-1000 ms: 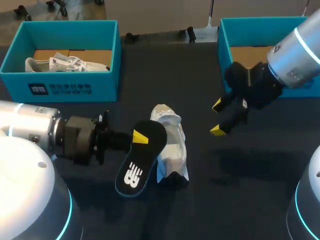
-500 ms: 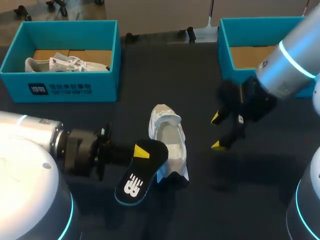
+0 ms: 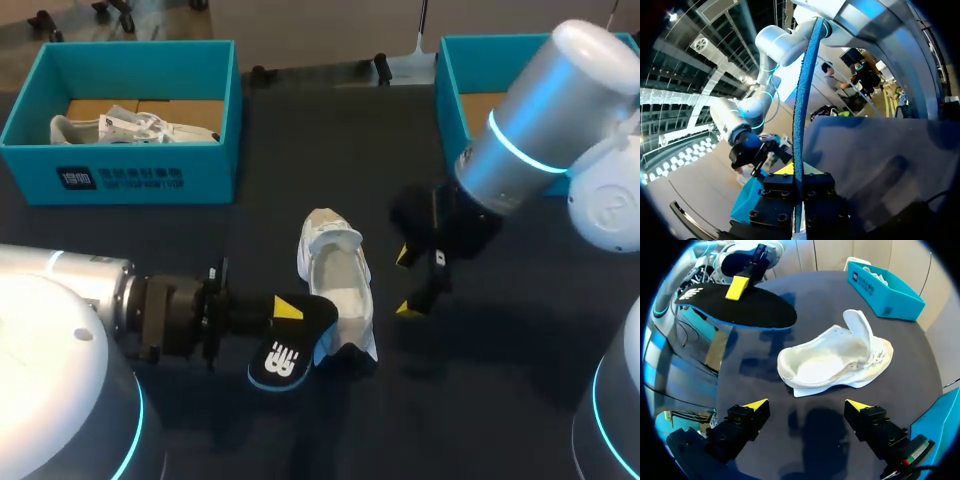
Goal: Take the shoe out of the shoebox, open the shoe tongue, remove and reinsert the insole, then place the shoe into the shoebox
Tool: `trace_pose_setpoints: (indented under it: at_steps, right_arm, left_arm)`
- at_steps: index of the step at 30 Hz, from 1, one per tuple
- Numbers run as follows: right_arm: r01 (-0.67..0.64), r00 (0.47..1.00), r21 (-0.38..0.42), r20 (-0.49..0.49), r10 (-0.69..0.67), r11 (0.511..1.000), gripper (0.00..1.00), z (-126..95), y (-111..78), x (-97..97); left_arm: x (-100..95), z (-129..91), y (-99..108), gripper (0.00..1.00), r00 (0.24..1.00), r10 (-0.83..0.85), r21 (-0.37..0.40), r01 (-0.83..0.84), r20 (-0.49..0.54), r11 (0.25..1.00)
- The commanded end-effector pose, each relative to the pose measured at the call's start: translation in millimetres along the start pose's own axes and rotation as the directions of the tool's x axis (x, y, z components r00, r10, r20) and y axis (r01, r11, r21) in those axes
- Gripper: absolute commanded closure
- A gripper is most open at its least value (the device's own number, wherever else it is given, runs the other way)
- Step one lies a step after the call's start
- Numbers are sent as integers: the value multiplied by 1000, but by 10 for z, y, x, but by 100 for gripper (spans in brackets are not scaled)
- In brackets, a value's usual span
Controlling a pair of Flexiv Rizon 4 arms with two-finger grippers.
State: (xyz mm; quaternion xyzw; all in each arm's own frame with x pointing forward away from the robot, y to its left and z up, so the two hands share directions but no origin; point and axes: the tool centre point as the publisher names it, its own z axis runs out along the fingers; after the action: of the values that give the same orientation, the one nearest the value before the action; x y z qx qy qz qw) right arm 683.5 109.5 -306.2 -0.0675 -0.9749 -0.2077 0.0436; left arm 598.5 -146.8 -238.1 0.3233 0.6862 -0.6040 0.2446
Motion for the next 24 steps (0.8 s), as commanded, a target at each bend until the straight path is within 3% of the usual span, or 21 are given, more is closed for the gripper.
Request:
trace_pose_setpoints:
  at_steps: [1,9,15,24]
  right_arm:
    - [-1,1000,3,-1,1,1000,0,43,22,-16]
    - [82,995,57,50,-85,995,0,225,62,-79]
    - [100,992,64,67,-104,993,0,318,44,-115]
    - [110,991,71,73,-115,991,0,323,30,-135]
  left_arm:
    - [13,5,-16,100,1000,1,-5,-1,3,1000]
    - [81,89,60,100,999,-43,40,43,12,998]
    - [28,62,118,100,991,-111,-33,114,78,993]
    - [28,62,118,100,991,-111,-33,114,78,993]
